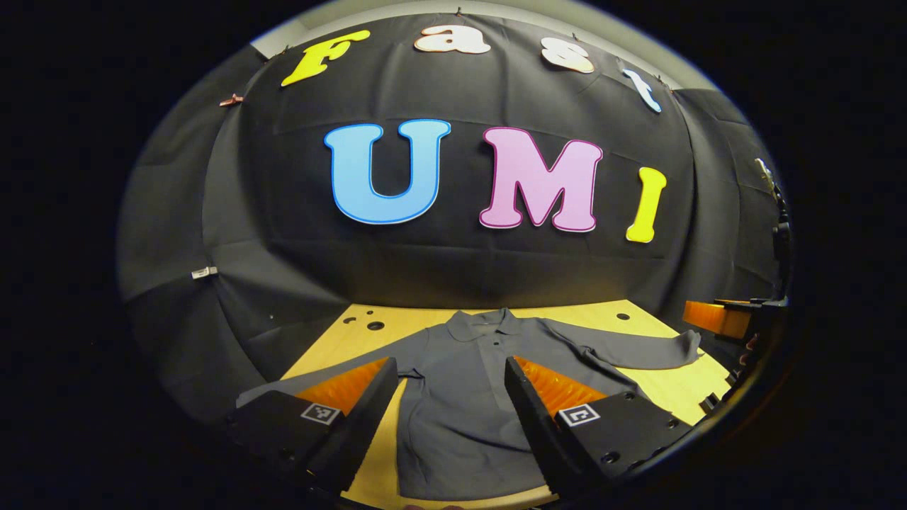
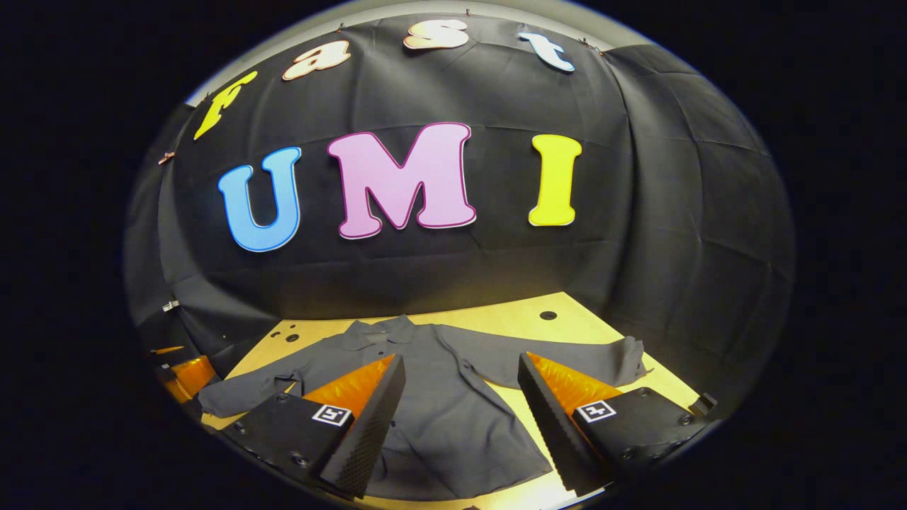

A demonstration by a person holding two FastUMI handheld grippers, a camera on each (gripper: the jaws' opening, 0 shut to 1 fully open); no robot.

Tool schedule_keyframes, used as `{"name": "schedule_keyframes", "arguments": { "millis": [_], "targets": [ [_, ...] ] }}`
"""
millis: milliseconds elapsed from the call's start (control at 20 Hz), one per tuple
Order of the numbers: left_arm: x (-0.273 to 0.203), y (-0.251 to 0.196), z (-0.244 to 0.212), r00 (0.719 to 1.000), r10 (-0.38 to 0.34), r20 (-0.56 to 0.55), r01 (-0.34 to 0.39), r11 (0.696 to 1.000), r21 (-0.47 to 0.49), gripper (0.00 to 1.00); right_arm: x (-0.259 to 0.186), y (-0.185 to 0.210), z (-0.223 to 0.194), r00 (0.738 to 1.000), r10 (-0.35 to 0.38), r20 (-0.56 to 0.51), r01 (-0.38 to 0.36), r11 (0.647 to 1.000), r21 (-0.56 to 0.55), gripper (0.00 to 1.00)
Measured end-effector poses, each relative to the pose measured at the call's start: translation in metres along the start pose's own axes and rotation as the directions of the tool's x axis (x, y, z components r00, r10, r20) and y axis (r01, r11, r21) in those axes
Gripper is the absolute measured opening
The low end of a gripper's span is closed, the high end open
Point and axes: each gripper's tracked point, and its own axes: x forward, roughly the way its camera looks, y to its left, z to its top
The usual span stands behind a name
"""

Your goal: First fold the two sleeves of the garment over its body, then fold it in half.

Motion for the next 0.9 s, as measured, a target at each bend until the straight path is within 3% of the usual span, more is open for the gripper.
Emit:
{"name": "schedule_keyframes", "arguments": {
  "millis": [350,900],
  "targets": [
    [0.007,-0.009,-0.002,1.000,0.006,0.000,-0.006,1.000,0.004,0.96,0.023,-0.022,0.020,0.998,-0.029,0.051,0.029,0.999,-0.017,0.98],
    [0.017,-0.019,-0.021,0.996,0.061,-0.072,-0.062,0.998,-0.009,0.96,0.075,-0.127,0.004,0.975,-0.210,-0.065,0.216,0.970,0.108,0.99]
  ]
}}
